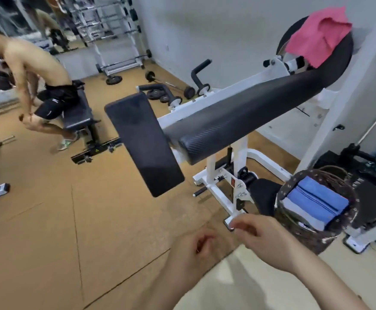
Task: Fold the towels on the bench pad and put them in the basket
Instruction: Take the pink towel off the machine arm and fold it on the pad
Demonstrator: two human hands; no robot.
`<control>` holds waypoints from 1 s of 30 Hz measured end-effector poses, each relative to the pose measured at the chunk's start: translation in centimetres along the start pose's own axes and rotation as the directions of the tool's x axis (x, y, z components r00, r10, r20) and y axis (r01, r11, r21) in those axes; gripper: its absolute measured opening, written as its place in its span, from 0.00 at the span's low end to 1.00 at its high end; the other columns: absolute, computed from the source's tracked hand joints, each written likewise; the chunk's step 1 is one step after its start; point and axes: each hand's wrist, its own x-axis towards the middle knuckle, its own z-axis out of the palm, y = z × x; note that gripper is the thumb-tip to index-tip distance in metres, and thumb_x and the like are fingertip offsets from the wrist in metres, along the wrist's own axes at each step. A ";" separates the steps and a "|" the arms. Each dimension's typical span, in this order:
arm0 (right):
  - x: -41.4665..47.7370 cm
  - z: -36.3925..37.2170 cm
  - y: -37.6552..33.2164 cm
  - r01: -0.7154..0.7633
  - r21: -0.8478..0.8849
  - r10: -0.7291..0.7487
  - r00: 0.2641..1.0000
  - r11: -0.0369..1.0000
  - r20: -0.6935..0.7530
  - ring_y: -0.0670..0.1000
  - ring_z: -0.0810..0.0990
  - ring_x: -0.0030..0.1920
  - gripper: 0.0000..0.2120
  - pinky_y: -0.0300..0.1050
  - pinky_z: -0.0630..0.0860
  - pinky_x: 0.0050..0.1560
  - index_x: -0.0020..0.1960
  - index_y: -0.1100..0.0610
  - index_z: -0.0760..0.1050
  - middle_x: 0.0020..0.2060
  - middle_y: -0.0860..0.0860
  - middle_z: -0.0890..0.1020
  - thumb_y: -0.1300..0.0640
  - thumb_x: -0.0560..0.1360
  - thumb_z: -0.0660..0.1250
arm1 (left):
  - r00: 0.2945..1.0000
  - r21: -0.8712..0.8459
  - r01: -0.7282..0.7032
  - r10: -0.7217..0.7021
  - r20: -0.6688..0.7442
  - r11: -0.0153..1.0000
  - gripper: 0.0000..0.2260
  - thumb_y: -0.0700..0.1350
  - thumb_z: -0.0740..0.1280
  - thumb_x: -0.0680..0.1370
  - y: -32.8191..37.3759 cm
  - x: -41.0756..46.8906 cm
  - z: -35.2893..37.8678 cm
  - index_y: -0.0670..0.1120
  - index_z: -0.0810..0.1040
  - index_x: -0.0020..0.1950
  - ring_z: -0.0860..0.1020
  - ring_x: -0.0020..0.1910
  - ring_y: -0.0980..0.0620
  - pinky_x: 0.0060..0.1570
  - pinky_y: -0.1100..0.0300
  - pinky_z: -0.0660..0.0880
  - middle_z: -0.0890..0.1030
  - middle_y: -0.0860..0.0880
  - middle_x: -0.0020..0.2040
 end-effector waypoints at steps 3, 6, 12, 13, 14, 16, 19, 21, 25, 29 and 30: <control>0.3 7.4 -5.7 0.079 0.040 -0.082 0.993 0.996 0.088 0.41 0.75 0.35 0.06 0.39 0.74 0.43 0.46 0.42 0.80 0.36 0.42 0.80 0.52 0.76 0.66 | 0.994 -0.101 0.048 -0.058 -0.091 0.994 0.23 0.37 0.65 0.77 -6.1 -4.3 -5.9 0.69 0.79 0.43 0.73 0.29 0.65 0.35 0.66 0.70 0.78 0.59 0.28; 0.7 13.4 -12.4 0.087 0.280 -0.113 0.991 0.956 0.076 0.44 0.74 0.35 0.06 0.39 0.73 0.41 0.48 0.47 0.81 0.36 0.48 0.79 0.57 0.77 0.66 | 0.973 -0.126 0.089 -0.113 -0.203 0.988 0.24 0.33 0.65 0.77 -10.6 -7.2 -13.0 0.65 0.80 0.43 0.73 0.27 0.62 0.33 0.66 0.71 0.79 0.53 0.28; 4.4 17.0 -23.8 0.207 0.479 -0.125 0.972 0.853 -0.197 0.46 0.77 0.34 0.09 0.34 0.71 0.36 0.50 0.48 0.81 0.41 0.52 0.82 0.61 0.78 0.66 | 0.914 -0.149 0.026 -0.084 -0.396 0.989 0.21 0.34 0.65 0.77 -12.9 -8.6 -25.7 0.62 0.81 0.41 0.72 0.27 0.58 0.33 0.65 0.71 0.76 0.55 0.26; 5.4 16.8 -25.3 0.224 0.475 -0.117 0.963 0.851 -0.244 0.45 0.78 0.34 0.09 0.34 0.72 0.36 0.50 0.47 0.81 0.40 0.50 0.82 0.60 0.78 0.66 | 0.915 -0.139 0.012 -0.067 -0.397 0.990 0.19 0.35 0.66 0.77 -13.1 -8.2 -27.2 0.61 0.81 0.41 0.70 0.26 0.58 0.31 0.65 0.69 0.74 0.55 0.25; 6.6 16.5 -26.7 0.242 0.461 -0.116 0.952 0.854 -0.284 0.43 0.77 0.33 0.09 0.35 0.73 0.37 0.50 0.47 0.81 0.39 0.48 0.82 0.60 0.78 0.66 | 0.919 -0.121 0.003 -0.051 -0.392 0.993 0.18 0.36 0.66 0.77 -13.3 -7.5 -28.5 0.61 0.81 0.42 0.68 0.25 0.58 0.30 0.65 0.67 0.72 0.55 0.25; 9.1 15.6 -29.3 0.275 0.415 -0.126 0.928 0.867 -0.351 0.41 0.76 0.32 0.09 0.36 0.75 0.37 0.51 0.48 0.80 0.38 0.47 0.80 0.60 0.78 0.65 | 0.931 -0.097 -0.017 -0.020 -0.364 0.995 0.18 0.37 0.65 0.77 -13.4 -5.4 -31.2 0.61 0.81 0.42 0.68 0.26 0.58 0.29 0.66 0.66 0.71 0.55 0.25; 13.5 14.1 -32.3 0.282 0.377 -0.097 0.893 0.882 -0.439 0.43 0.77 0.34 0.10 0.41 0.77 0.39 0.52 0.48 0.80 0.42 0.49 0.82 0.60 0.77 0.65 | 0.969 -0.036 -0.032 0.022 -0.245 0.999 0.19 0.36 0.64 0.78 -12.5 -0.6 -35.0 0.62 0.81 0.44 0.77 0.36 0.58 0.38 0.66 0.73 0.79 0.58 0.32; 16.8 13.3 -33.5 0.258 0.373 -0.059 0.881 0.891 -0.469 0.46 0.79 0.40 0.11 0.39 0.77 0.38 0.54 0.46 0.79 0.46 0.45 0.80 0.59 0.77 0.64 | 0.981 0.035 -0.059 0.064 -0.185 0.998 0.18 0.36 0.64 0.78 -11.8 2.9 -36.8 0.60 0.82 0.44 0.78 0.44 0.62 0.44 0.66 0.75 0.81 0.63 0.40; 24.3 11.9 -33.6 0.172 0.276 -0.004 0.855 0.946 -0.518 0.42 0.76 0.46 0.17 0.35 0.75 0.41 0.61 0.41 0.73 0.54 0.41 0.75 0.57 0.77 0.62 | 0.980 0.126 -0.142 0.158 -0.123 0.982 0.12 0.43 0.63 0.79 -11.2 11.2 -39.0 0.60 0.80 0.47 0.79 0.45 0.64 0.45 0.67 0.76 0.82 0.65 0.41; 32.3 10.7 -33.0 0.070 0.191 0.062 0.791 0.979 -0.608 0.43 0.76 0.48 0.21 0.42 0.72 0.52 0.67 0.42 0.68 0.58 0.45 0.71 0.56 0.76 0.60 | 0.972 0.346 -0.234 0.228 0.059 0.908 0.12 0.44 0.61 0.80 -11.4 20.6 -40.2 0.59 0.79 0.56 0.77 0.49 0.67 0.47 0.77 0.69 0.82 0.63 0.49; 34.0 10.5 -32.9 0.029 0.161 0.078 0.782 0.986 -0.618 0.45 0.75 0.53 0.22 0.41 0.71 0.53 0.69 0.43 0.66 0.61 0.46 0.71 0.56 0.76 0.61 | 0.963 0.416 -0.269 0.253 0.094 0.869 0.12 0.45 0.60 0.80 -11.4 22.7 -40.4 0.58 0.79 0.59 0.76 0.52 0.66 0.48 0.77 0.68 0.81 0.62 0.52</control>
